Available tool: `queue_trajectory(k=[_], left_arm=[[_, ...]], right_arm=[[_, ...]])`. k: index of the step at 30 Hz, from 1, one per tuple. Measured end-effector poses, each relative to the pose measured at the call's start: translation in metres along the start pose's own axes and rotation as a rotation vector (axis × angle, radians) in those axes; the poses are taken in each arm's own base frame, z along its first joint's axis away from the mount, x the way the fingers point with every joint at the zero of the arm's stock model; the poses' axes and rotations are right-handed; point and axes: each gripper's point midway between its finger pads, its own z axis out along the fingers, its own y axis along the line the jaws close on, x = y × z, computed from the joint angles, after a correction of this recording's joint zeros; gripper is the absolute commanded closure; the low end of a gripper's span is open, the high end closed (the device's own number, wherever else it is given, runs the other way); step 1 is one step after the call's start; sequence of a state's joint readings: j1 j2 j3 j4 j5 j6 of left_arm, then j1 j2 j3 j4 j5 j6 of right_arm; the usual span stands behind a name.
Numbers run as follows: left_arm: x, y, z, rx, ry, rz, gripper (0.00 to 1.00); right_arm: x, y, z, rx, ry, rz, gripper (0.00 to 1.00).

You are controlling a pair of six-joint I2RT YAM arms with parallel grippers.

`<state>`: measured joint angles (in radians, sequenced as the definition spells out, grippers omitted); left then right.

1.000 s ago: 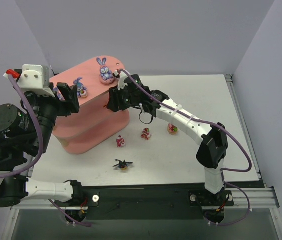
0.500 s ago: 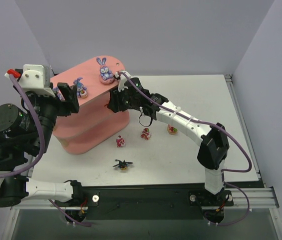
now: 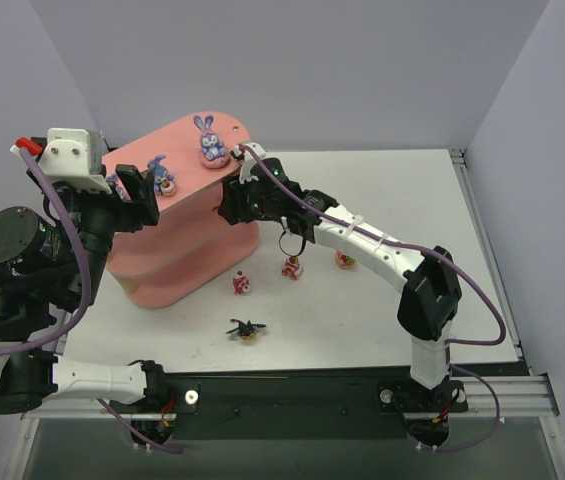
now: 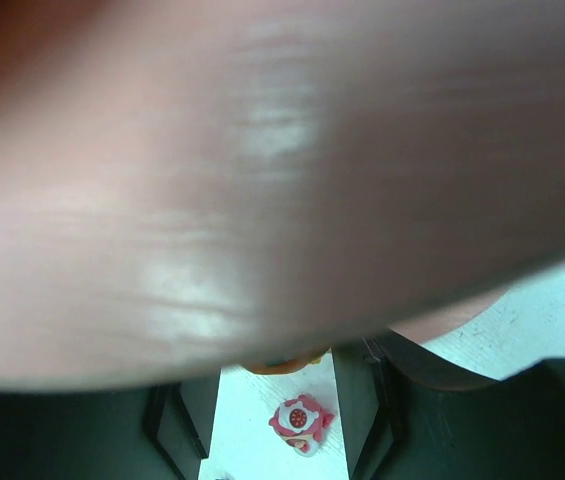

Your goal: Place and organize the plastic toys onto the shelf

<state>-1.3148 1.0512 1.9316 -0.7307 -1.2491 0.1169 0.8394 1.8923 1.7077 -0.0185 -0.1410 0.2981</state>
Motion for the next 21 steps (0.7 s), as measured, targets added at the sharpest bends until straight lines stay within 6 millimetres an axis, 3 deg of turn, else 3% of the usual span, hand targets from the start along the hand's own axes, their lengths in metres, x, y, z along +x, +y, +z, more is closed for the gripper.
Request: queue_trajectory(k=[6,17,21], left_arm=[[-0.0001,0.0005,-0.0001,-0.002,0.0,-0.001,0.24],[-0.0008,0.0034,-0.0009,-0.004,-0.002,-0.008,0.24],[-0.0011,0.0046,-0.0013,-0.005,-0.002,-0.011,0.25]], right_arm=[[0.0012,-0.0026,-0.0003,0.013,0.005,0.005,0.46],[0.0029,-0.0058,-0.0033,0.042,0.024,0.036,0.37],[-0.001,-0.0048,-0.0043,0.041,0.017,0.044,0.27]])
